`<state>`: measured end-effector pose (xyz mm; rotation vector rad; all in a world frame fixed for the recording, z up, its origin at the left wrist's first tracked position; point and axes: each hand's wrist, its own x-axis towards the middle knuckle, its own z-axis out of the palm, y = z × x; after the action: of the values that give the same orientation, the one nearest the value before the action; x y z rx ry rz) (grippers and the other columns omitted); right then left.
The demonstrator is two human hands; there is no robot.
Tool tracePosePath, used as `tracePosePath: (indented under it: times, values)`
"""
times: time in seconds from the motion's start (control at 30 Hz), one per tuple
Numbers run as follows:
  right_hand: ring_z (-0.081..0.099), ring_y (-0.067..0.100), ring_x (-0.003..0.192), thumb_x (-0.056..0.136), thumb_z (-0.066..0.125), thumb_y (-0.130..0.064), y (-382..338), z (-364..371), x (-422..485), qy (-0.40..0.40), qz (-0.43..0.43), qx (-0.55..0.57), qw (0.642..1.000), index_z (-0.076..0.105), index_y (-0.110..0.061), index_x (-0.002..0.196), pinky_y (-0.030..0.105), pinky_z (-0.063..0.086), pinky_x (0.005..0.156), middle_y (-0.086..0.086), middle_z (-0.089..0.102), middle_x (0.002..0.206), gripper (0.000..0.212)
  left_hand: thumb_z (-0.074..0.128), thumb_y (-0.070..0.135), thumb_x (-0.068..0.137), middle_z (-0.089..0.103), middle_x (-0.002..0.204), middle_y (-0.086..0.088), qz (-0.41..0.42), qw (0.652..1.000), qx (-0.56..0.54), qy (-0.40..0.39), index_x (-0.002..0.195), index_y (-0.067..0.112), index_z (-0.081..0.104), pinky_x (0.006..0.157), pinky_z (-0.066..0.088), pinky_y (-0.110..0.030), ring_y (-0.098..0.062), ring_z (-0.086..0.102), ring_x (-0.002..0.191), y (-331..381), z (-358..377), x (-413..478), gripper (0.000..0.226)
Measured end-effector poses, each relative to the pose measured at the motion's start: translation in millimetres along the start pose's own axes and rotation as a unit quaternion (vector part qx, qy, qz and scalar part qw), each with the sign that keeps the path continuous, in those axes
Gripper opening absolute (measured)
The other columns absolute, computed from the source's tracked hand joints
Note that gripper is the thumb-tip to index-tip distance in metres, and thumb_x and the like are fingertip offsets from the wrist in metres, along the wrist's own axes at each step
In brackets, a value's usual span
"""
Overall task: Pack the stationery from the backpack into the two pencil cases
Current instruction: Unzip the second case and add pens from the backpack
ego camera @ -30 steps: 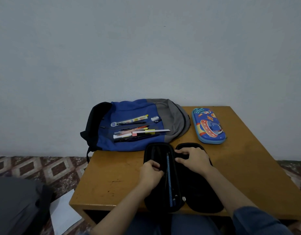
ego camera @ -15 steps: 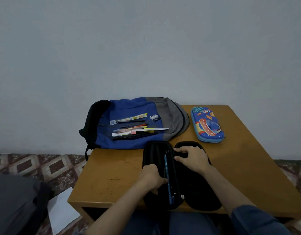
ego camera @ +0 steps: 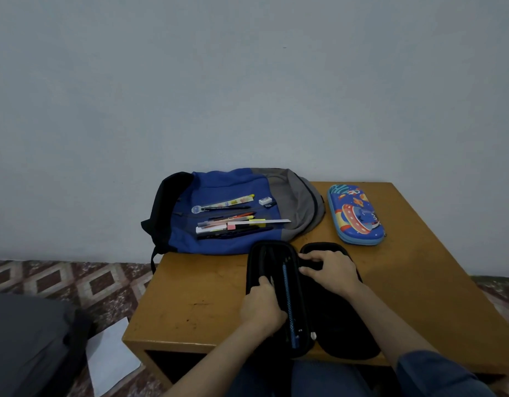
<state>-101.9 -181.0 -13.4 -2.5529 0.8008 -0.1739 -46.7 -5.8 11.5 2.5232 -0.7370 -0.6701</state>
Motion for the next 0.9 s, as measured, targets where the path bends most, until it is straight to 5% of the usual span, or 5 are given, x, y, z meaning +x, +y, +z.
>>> tracePosePath:
  times: [0.3,0.47,0.7,0.8,0.9]
  values:
    - [0.058,0.005,0.111,0.084,0.06,-0.051,-2,-3,-3,-0.004,-0.002,0.001,1.0,0.058,-0.042,0.12,0.026,0.05,0.084,-0.014,0.064,0.12,0.038,0.066,0.014,0.082,0.058,0.112,-0.012,-0.014,0.994,-0.107,-0.027,0.106,0.014,0.041,0.074,0.056,-0.034,-0.026,0.062,0.095,-9,3,6,0.036]
    - [0.057,0.007,0.113,0.085,0.059,-0.05,-4,-2,-6,-0.003,0.005,0.003,1.0,0.057,-0.042,0.123,0.027,0.05,0.086,-0.013,0.062,0.123,0.039,0.072,0.03,0.079,0.06,0.111,-0.004,0.078,0.991,0.091,0.055,0.119,0.016,0.043,0.077,0.05,-0.03,-0.022,0.06,0.101,-6,-8,12,0.052]
    - [0.059,0.009,0.107,0.086,0.061,-0.043,-12,-9,6,-0.024,0.018,-0.01,1.0,0.064,-0.034,0.117,0.025,0.048,0.083,-0.009,0.066,0.116,0.032,0.055,0.038,0.091,0.058,0.117,-0.001,0.11,0.961,0.014,0.253,0.115,0.015,0.057,0.085,0.047,-0.024,-0.014,0.053,0.106,-53,-55,54,0.033]
    - [0.061,0.015,0.099,0.086,0.06,-0.039,-25,-13,16,0.008,0.016,-0.015,1.0,0.07,-0.026,0.105,0.027,0.048,0.077,-0.005,0.069,0.104,0.025,0.049,0.038,0.094,0.042,0.142,-0.006,0.1,0.951,0.105,0.274,0.137,0.012,0.042,0.112,0.029,-0.033,-0.02,0.034,0.134,-82,-78,79,0.051]
    - [0.062,0.015,0.093,0.086,0.061,-0.034,-42,-13,24,0.055,-0.011,-0.001,0.998,0.071,-0.021,0.1,0.026,0.048,0.073,-0.003,0.07,0.099,0.021,0.036,0.046,0.097,0.019,0.155,-0.007,0.064,0.948,0.223,0.219,0.148,0.01,0.02,0.119,0.003,-0.039,-0.022,0.01,0.145,-112,-79,96,0.064]
